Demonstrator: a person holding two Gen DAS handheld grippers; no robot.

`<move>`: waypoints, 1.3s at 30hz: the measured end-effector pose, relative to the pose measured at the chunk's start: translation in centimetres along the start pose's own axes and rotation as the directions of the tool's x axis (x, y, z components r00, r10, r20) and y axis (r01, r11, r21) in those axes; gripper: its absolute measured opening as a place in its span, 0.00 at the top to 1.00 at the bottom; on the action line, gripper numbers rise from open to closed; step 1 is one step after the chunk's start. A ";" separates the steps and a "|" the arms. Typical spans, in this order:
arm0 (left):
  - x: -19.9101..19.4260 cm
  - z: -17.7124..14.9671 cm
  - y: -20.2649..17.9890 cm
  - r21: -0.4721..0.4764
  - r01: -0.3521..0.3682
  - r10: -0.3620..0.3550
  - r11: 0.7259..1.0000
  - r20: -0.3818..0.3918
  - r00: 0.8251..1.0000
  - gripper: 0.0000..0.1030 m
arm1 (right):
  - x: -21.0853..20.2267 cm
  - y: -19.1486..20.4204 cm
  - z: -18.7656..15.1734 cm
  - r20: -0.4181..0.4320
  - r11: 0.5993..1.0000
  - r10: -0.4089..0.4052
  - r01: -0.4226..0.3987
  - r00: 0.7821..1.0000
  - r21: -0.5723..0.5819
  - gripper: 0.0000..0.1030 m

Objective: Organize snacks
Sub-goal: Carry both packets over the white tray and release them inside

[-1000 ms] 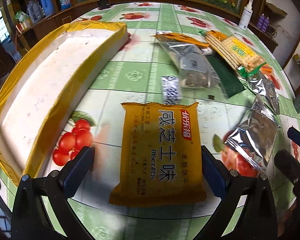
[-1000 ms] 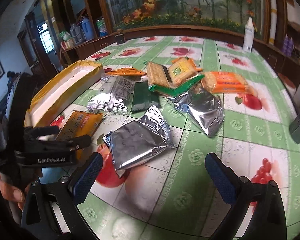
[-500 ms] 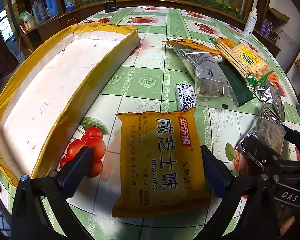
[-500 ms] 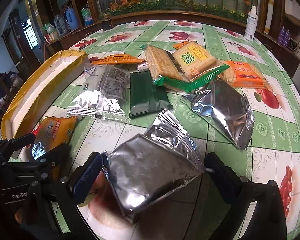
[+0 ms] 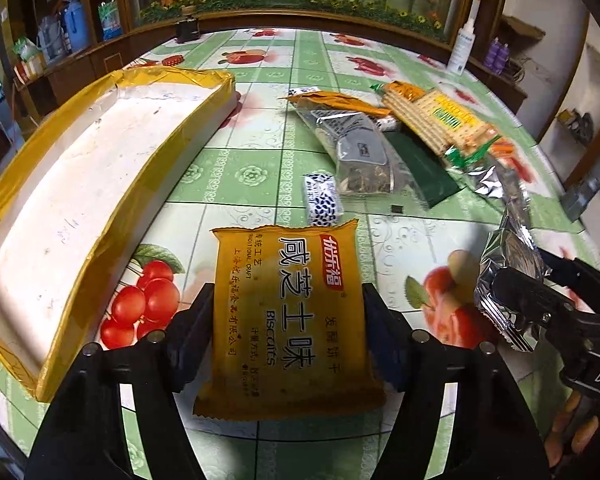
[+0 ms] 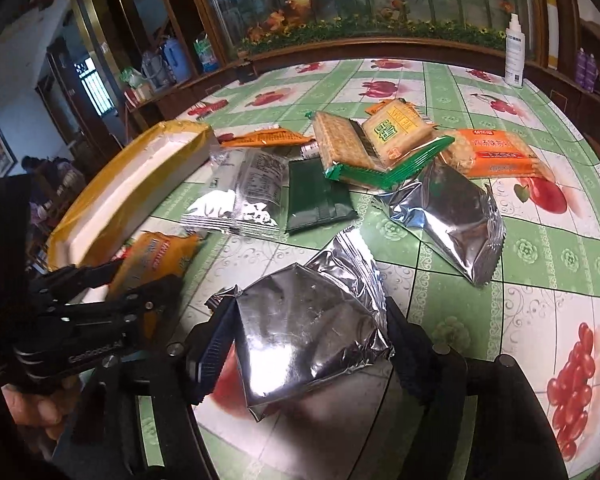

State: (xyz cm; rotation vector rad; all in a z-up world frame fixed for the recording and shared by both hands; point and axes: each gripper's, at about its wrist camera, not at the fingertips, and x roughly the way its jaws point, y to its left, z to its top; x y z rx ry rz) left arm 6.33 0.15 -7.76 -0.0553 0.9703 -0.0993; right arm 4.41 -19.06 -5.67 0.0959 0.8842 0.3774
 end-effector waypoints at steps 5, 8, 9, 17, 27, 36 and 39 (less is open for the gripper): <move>-1.5 -0.4 1.0 -0.049 0.076 -0.075 0.996 0.037 0.997 0.33 | -2.7 0.1 0.5 0.065 0.999 0.029 -0.030 0.997 0.012 0.31; -3.6 -0.4 1.5 -0.058 0.080 -0.075 0.995 0.079 0.994 0.33 | -3.4 0.1 1.2 0.078 0.998 0.064 -0.066 0.995 0.018 0.31; -4.3 -0.3 1.9 -0.060 0.072 -0.066 0.996 0.095 0.993 0.33 | -3.5 0.2 1.4 0.082 0.996 0.083 -0.085 0.993 0.021 0.31; -7.4 1.2 11.1 -0.223 -0.128 0.164 0.966 0.155 0.974 0.33 | -0.2 7.0 5.9 0.063 0.954 0.293 -0.288 0.954 -0.078 0.31; -4.2 1.7 17.0 -0.331 -0.243 0.285 0.912 0.082 0.955 0.33 | 9.2 20.4 11.3 -0.035 0.889 0.372 -0.366 0.928 -0.276 0.31; -3.5 1.5 18.4 -0.328 -0.248 0.284 0.912 0.067 0.956 0.32 | 16.4 21.9 11.6 -0.161 0.898 0.306 -0.341 0.938 -0.277 0.29; -3.7 1.4 18.4 -0.333 -0.246 0.283 0.910 0.067 0.957 0.27 | 16.2 21.6 11.5 -0.150 0.909 0.290 -0.321 0.945 -0.268 0.29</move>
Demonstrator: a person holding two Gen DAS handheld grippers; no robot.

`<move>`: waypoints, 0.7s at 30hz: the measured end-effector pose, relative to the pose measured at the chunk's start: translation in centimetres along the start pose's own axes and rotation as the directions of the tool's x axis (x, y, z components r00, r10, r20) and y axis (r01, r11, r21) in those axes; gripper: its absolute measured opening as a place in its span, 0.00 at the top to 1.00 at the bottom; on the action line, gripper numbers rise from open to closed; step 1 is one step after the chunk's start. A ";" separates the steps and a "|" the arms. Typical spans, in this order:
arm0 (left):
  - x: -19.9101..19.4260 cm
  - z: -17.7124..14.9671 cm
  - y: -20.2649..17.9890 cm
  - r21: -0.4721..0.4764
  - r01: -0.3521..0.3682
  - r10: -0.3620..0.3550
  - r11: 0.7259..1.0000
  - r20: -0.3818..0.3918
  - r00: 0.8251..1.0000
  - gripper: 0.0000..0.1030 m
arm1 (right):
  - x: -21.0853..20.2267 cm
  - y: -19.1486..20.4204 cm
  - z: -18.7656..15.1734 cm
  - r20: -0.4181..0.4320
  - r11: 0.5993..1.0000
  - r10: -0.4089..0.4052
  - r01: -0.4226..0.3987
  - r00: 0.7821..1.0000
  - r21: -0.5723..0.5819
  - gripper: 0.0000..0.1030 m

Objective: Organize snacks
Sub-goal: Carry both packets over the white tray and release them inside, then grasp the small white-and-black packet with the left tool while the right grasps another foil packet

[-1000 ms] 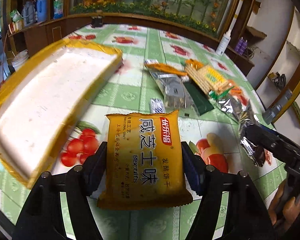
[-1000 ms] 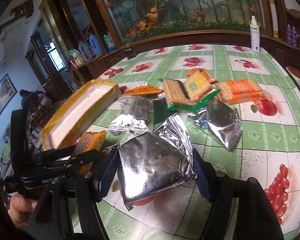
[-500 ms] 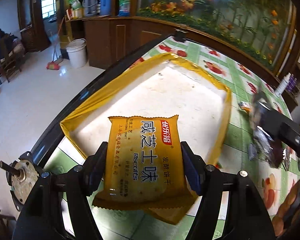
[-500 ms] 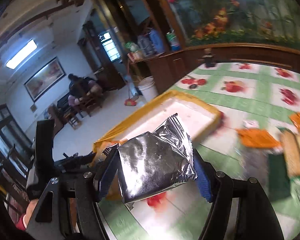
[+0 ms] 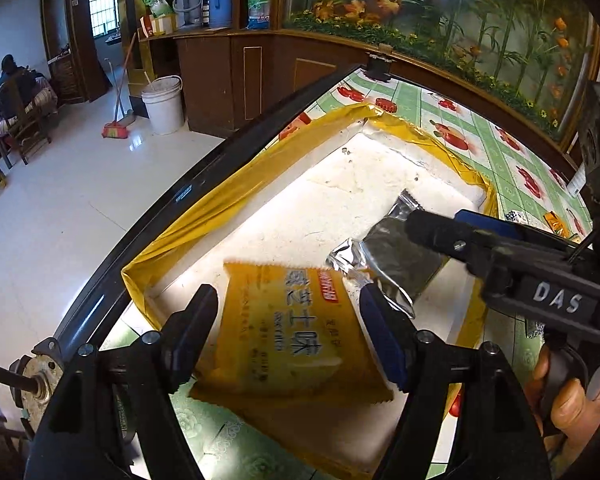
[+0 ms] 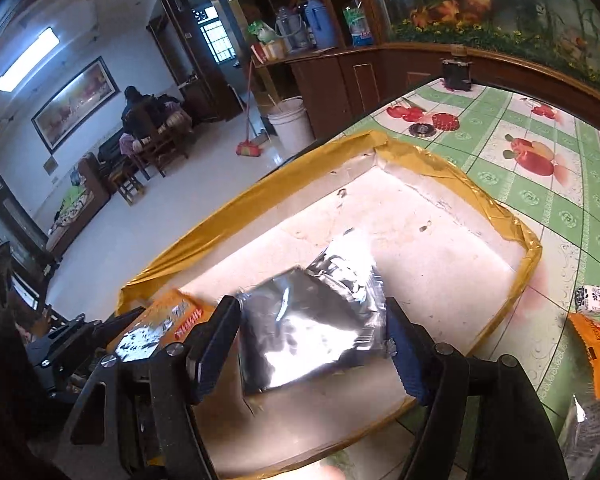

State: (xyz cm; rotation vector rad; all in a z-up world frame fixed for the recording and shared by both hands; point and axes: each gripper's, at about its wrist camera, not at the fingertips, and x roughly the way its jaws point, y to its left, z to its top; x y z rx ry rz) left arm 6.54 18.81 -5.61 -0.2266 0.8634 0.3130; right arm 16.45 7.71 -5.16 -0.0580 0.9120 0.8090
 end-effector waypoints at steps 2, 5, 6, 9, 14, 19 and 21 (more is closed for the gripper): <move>-0.4 0.0 0.1 -0.007 -0.003 0.003 1.000 0.008 1.000 0.27 | -0.9 -0.8 0.1 0.014 1.000 -0.006 0.006 1.000 0.026 0.29; -1.6 0.1 -0.2 -0.021 0.006 -0.005 1.000 0.034 0.999 0.23 | -4.0 -2.3 -0.1 0.076 0.997 -0.019 0.013 0.997 0.076 0.27; -2.1 0.1 -0.5 -0.020 0.015 -0.014 1.000 0.046 0.999 0.21 | -5.1 -2.8 -0.4 0.100 0.996 -0.025 0.016 0.995 0.090 0.25; -3.1 0.0 -2.2 0.006 0.045 -0.046 0.999 0.068 0.997 0.21 | -8.7 -5.0 -1.7 0.167 0.989 -0.055 0.031 0.984 0.144 0.21; -4.7 -0.6 -6.0 0.080 0.099 -0.106 0.992 0.084 0.991 0.18 | -13.3 -9.7 -5.0 0.192 0.961 -0.137 0.084 0.972 0.262 0.21; -4.9 -1.3 -10.2 0.142 0.178 -0.187 0.974 0.050 0.981 0.18 | -17.5 -13.3 -8.8 0.216 0.928 -0.194 0.108 0.957 0.357 0.21; -4.8 -1.7 -12.0 0.166 0.208 -0.216 0.964 0.030 0.976 0.18 | -19.2 -14.1 -10.2 0.220 0.918 -0.247 0.156 0.944 0.364 0.21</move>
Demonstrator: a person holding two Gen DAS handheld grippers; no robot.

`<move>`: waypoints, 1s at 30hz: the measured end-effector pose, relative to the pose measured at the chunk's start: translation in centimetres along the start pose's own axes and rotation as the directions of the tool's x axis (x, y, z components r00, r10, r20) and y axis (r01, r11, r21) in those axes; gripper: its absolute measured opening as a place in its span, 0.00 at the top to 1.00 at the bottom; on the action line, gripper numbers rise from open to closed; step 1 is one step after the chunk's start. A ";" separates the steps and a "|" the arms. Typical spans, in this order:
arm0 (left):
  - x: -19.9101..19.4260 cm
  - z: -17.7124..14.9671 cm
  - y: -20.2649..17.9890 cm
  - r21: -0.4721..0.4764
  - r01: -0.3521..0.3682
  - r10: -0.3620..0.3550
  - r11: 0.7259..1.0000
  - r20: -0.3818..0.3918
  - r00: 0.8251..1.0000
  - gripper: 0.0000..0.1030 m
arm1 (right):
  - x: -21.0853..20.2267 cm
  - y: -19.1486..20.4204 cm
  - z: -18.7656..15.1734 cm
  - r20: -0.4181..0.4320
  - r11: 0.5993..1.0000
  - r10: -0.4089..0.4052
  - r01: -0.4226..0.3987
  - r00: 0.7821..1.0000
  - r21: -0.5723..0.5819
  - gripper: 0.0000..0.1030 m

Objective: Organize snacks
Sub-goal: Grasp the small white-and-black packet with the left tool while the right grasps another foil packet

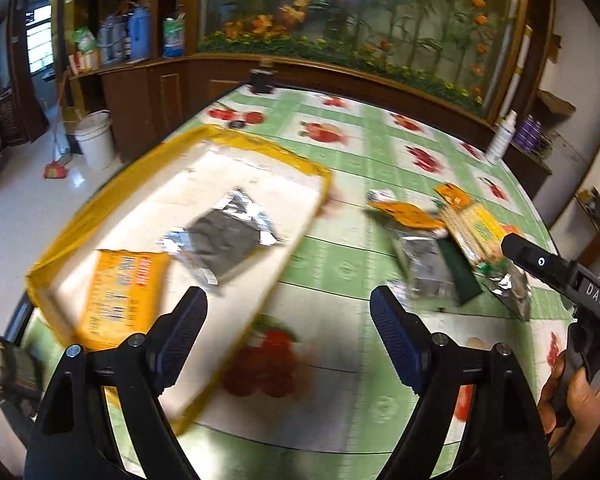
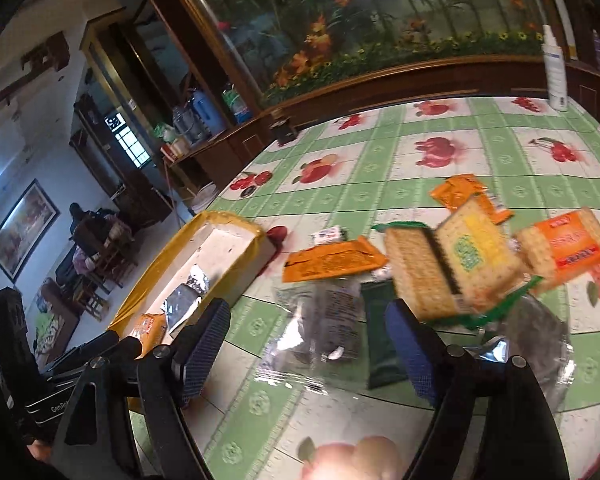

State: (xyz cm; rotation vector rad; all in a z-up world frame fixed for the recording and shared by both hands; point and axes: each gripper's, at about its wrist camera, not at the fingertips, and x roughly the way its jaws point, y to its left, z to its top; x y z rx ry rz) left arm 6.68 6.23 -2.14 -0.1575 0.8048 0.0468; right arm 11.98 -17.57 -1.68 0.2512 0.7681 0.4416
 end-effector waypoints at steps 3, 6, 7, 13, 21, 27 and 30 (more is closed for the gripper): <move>1.2 0.0 -2.6 0.038 0.020 -0.019 0.999 -0.024 1.000 0.18 | -1.8 -1.7 -0.9 0.009 0.997 -0.078 0.078 0.997 -0.022 0.20; 2.2 0.0 -4.5 0.059 0.041 -0.038 0.997 -0.046 0.998 0.18 | -3.4 -3.8 -2.0 0.013 0.990 -0.140 0.140 0.990 -0.029 0.20; 2.6 0.0 -5.0 0.069 0.043 -0.039 0.997 -0.054 0.998 0.18 | -3.7 -4.5 -2.3 0.013 0.987 -0.158 0.158 0.987 -0.032 0.20; 5.1 -1.2 -6.5 0.107 0.026 -0.015 0.994 -0.109 0.994 0.18 | -4.6 -7.2 -3.4 -0.003 0.977 -0.207 0.207 0.978 -0.048 0.20; 7.6 -1.2 -8.2 0.183 -0.033 0.054 0.983 -0.112 0.992 0.18 | -3.1 -9.3 -3.3 -0.062 0.974 -0.218 0.213 0.974 -0.076 0.29; 8.4 -1.1 -7.9 0.201 -0.024 0.051 0.979 -0.130 0.990 0.18 | -1.0 -9.4 -2.6 -0.106 0.969 -0.235 0.223 0.966 -0.108 0.30; 7.3 -1.0 -6.6 0.176 0.035 -0.015 0.984 -0.114 0.993 0.18 | 0.0 -8.7 -2.3 -0.129 0.964 -0.243 0.224 0.961 -0.143 0.28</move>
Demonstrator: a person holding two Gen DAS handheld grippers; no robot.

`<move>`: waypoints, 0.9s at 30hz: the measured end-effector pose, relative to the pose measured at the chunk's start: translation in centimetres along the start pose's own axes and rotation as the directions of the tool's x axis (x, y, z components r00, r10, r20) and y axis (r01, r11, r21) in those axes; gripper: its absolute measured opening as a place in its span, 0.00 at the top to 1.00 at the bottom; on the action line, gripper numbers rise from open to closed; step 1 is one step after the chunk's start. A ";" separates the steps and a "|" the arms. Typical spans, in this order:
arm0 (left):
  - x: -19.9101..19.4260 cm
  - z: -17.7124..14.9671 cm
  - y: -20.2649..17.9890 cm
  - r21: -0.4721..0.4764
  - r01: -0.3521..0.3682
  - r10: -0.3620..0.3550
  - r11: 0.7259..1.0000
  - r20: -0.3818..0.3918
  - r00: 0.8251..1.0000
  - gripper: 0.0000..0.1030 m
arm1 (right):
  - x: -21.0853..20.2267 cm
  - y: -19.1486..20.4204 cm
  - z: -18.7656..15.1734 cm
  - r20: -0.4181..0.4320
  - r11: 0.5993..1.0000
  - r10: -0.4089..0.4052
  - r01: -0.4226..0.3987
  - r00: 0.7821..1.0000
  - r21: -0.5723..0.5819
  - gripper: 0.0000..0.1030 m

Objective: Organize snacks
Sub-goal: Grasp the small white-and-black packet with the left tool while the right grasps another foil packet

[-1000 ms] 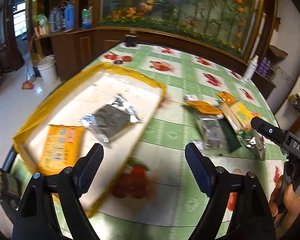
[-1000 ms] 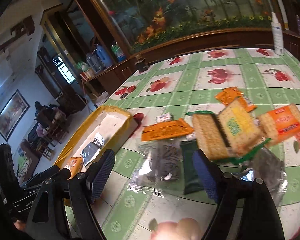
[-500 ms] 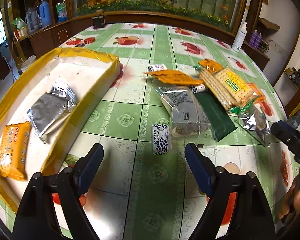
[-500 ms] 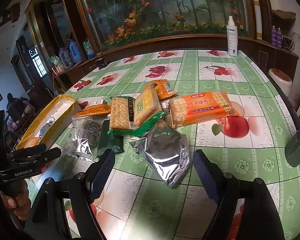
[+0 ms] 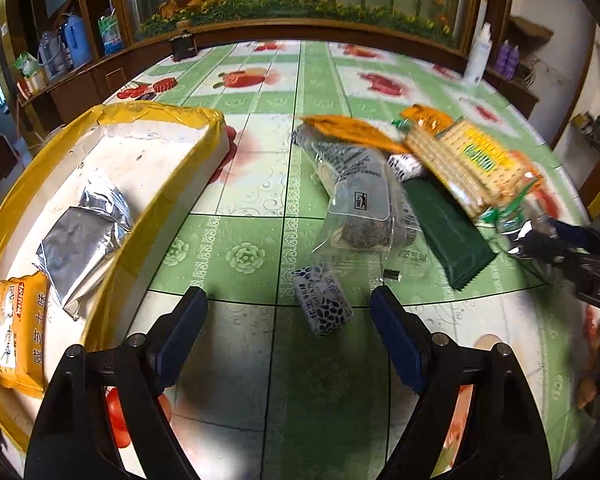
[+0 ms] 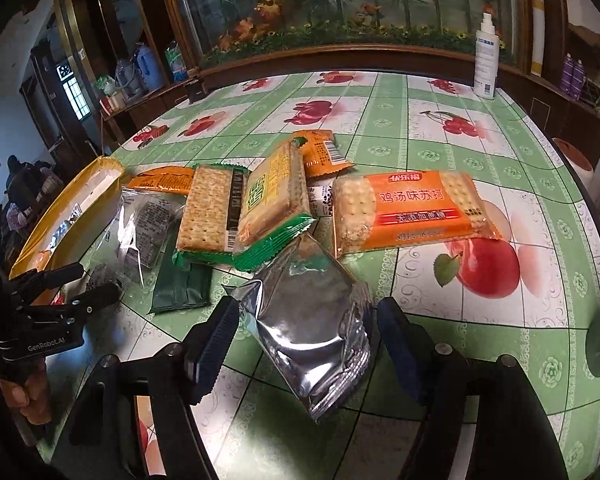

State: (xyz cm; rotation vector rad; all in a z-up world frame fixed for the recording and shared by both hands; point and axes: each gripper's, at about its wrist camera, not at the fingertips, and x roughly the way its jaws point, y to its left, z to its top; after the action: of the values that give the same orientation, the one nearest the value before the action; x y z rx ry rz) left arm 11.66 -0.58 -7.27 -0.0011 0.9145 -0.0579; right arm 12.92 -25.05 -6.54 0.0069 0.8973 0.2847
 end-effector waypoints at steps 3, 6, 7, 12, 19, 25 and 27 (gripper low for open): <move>-0.4 0.0 0.7 -0.007 0.025 -0.025 1.000 0.019 1.000 0.18 | 0.8 0.7 0.3 -0.020 0.999 -0.011 0.010 1.000 -0.032 0.27; 0.6 0.3 0.4 -0.009 0.021 -0.021 1.000 0.000 1.000 0.19 | 1.6 0.9 0.6 -0.044 0.999 -0.022 0.020 0.999 -0.043 0.26; 1.0 0.4 0.1 -0.003 0.015 -0.015 1.000 -0.010 1.000 0.19 | 1.7 1.0 0.7 -0.047 0.998 -0.030 0.028 0.998 -0.048 0.26; 1.9 0.7 -1.1 0.029 -0.016 0.016 0.999 -0.026 1.000 0.18 | 1.6 1.1 0.5 -0.045 0.997 -0.054 0.051 0.998 -0.049 0.32; 1.3 0.6 -0.8 0.017 -0.011 0.011 1.000 -0.007 1.000 0.58 | 0.1 -0.2 -0.1 0.001 0.999 -0.012 0.012 1.000 0.033 0.38; 0.2 -0.2 1.2 -0.046 0.086 -0.087 0.995 -0.010 0.996 0.84 | -2.4 -0.2 -1.6 0.036 0.997 0.027 -0.029 0.999 0.075 0.38; -0.4 -0.9 1.9 -0.068 0.117 -0.118 0.991 -0.002 0.993 0.84 | -3.6 0.0 -2.2 0.054 0.995 0.045 -0.050 0.998 0.089 0.38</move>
State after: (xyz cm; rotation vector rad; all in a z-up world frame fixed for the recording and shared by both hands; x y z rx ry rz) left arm 10.77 1.31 -7.54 -0.1177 0.9214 -0.1364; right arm 9.13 -26.20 -5.17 0.1192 0.8588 0.2872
